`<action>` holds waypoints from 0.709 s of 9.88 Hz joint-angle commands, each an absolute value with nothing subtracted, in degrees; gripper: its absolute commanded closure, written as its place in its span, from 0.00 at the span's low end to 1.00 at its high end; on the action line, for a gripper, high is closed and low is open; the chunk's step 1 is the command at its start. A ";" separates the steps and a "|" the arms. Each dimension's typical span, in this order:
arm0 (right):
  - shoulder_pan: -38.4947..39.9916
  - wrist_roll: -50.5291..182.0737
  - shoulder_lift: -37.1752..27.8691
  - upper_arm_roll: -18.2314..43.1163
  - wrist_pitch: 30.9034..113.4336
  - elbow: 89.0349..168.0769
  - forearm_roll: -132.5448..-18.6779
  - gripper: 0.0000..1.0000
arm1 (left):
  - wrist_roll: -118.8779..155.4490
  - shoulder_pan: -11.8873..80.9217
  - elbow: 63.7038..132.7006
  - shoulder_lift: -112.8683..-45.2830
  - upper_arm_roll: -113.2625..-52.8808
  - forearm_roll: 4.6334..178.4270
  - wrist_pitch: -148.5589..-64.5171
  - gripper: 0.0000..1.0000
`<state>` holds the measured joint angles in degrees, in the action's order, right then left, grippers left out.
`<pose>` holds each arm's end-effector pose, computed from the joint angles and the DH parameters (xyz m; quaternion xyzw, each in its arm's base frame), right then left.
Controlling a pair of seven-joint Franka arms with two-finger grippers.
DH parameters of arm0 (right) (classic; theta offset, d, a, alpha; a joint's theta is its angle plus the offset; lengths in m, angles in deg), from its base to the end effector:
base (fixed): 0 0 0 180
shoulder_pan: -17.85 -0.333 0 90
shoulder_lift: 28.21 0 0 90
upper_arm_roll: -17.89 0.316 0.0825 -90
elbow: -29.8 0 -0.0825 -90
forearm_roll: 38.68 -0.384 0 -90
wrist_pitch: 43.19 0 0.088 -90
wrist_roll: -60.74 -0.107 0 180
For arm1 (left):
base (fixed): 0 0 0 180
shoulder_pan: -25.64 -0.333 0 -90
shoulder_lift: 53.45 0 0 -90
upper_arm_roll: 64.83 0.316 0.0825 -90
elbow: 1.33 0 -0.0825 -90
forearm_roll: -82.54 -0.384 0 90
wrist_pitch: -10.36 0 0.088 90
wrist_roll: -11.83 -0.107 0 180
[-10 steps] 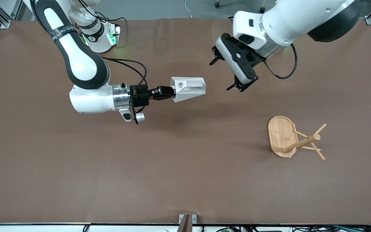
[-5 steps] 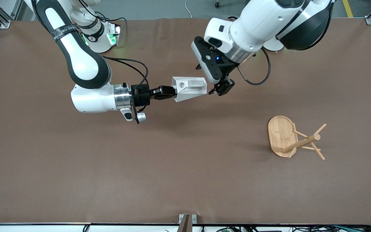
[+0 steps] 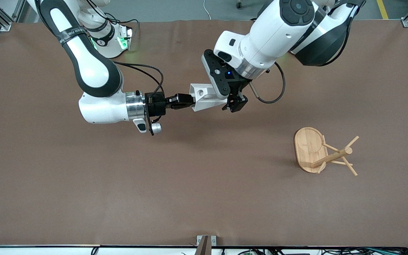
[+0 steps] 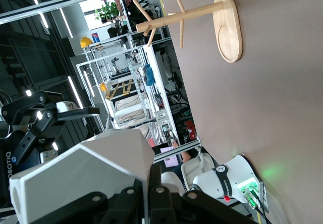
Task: Hang cup on rack
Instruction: 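Grasp the cup's base with the left gripper beside the right gripper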
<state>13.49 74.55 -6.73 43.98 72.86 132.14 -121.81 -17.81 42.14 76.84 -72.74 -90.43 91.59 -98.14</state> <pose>0.5528 0.3568 0.4072 -0.7653 0.0412 0.1465 0.6254 0.5243 -0.4236 0.5689 0.8167 -0.5470 0.0948 0.1578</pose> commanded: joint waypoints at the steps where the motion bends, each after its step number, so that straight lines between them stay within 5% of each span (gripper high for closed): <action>1: 14.24 74.98 -8.25 46.88 74.75 132.98 -124.20 0.99 | -20.84 42.78 76.01 -75.60 -90.41 90.01 -97.48 0.00; 4: 14.24 74.89 -8.34 47.77 76.25 132.98 -124.28 0.99 | -21.39 42.87 76.18 -77.18 -90.41 90.45 -97.66 0.08; 7: 14.86 74.80 -9.04 48.92 76.43 133.16 -125.07 0.99 | -20.69 42.96 76.80 -77.18 -90.50 90.36 -97.48 0.77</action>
<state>13.71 74.80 -6.73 46.44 77.86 132.53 -121.98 -21.21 42.31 76.63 -74.19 -90.54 91.65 -96.39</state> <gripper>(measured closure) 0.956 0.189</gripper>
